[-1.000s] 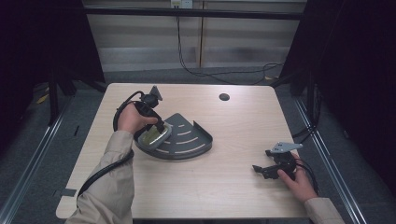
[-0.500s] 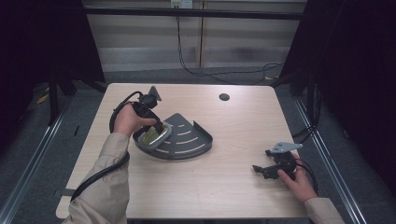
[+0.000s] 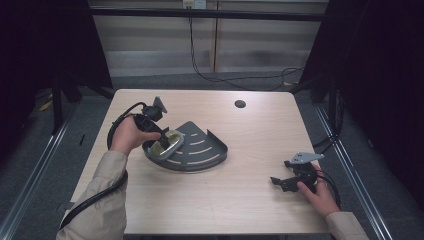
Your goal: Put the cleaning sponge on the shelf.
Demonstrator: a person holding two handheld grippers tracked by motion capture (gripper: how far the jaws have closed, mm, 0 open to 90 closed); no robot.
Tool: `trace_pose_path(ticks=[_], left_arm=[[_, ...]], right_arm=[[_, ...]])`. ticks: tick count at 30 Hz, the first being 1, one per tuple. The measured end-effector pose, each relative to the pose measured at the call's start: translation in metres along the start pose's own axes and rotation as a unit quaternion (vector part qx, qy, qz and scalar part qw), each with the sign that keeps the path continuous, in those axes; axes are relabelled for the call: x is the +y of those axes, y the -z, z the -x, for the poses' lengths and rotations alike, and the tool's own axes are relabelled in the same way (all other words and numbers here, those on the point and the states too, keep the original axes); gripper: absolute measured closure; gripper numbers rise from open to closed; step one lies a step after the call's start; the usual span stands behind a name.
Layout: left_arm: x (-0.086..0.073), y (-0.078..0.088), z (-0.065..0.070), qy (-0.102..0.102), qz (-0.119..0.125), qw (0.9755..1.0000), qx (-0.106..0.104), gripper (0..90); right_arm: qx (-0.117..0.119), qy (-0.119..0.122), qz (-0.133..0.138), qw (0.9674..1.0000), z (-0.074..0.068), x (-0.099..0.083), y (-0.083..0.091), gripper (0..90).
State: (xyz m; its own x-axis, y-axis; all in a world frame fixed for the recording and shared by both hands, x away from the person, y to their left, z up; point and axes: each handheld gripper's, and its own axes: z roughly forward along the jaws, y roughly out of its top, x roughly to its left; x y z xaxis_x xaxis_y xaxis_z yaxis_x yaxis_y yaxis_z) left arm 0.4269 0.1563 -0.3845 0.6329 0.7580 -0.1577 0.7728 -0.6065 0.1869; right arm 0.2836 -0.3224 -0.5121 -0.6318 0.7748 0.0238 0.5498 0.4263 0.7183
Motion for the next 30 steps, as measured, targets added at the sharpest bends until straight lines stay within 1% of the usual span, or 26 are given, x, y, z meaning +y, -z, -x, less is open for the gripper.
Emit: trace_pose_path(ticks=[3, 4, 5, 7, 9, 10, 12, 15, 18, 26, 27, 30], left_arm=[[-0.004, 0.000, 0.000, -0.003, -0.001, 1.0000, 0.001, 19.3], [-0.008, 0.000, 0.001, -0.002, -0.002, 1.0000, -0.003, 19.3], [-0.010, -0.001, 0.001, -0.003, -0.001, 1.0000, -0.002, 19.3], [-0.014, -0.002, 0.001, -0.002, -0.004, 1.0000, -0.006, 19.3], [-0.015, -0.003, 0.000, -0.003, -0.006, 1.0000, -0.006, 19.3], [-0.018, -0.003, 0.000, -0.007, -0.005, 0.9999, -0.006, 19.3], [-0.021, -0.004, 0.001, -0.008, -0.006, 0.9999, -0.008, 19.3], [-0.027, -0.004, 0.002, -0.014, -0.010, 0.9998, -0.009, 19.3], [-0.032, -0.005, 0.004, -0.018, -0.016, 0.9997, -0.004, 19.3], [-0.041, -0.006, 0.008, -0.025, -0.008, 0.9996, -0.010, 19.3], [-0.044, -0.008, 0.009, -0.029, -0.009, 0.9995, -0.012, 19.4], [-0.047, -0.013, 0.010, -0.030, -0.008, 0.9994, -0.015, 19.3]], right_arm=[[0.000, 0.000, 0.000, 1.0000, 0.000, 0.000, 0.000, 11.0], [0.000, -0.002, -0.001, 1.0000, 0.000, 0.000, 0.000, 11.0], [0.000, -0.001, -0.001, 1.0000, 0.000, 0.000, 0.000, 10.9], [-0.001, -0.002, -0.001, 1.0000, 0.000, 0.000, 0.000, 11.0], [0.000, -0.002, -0.001, 1.0000, 0.000, 0.000, 0.000, 11.0], [0.000, -0.001, -0.001, 1.0000, 0.000, 0.000, 0.000, 11.0], [-0.001, -0.001, -0.002, 1.0000, 0.000, 0.000, 0.000, 11.0], [-0.001, -0.001, -0.001, 1.0000, 0.000, 0.000, 0.000, 11.0], [0.000, -0.001, -0.001, 1.0000, 0.000, 0.000, 0.000, 11.0], [0.000, -0.001, -0.001, 1.0000, 0.000, 0.000, 0.000, 11.0], [-0.001, -0.001, -0.001, 1.0000, 0.000, 0.000, 0.000, 11.0], [-0.001, -0.002, -0.001, 1.0000, -0.001, 0.000, 0.000, 11.0]])
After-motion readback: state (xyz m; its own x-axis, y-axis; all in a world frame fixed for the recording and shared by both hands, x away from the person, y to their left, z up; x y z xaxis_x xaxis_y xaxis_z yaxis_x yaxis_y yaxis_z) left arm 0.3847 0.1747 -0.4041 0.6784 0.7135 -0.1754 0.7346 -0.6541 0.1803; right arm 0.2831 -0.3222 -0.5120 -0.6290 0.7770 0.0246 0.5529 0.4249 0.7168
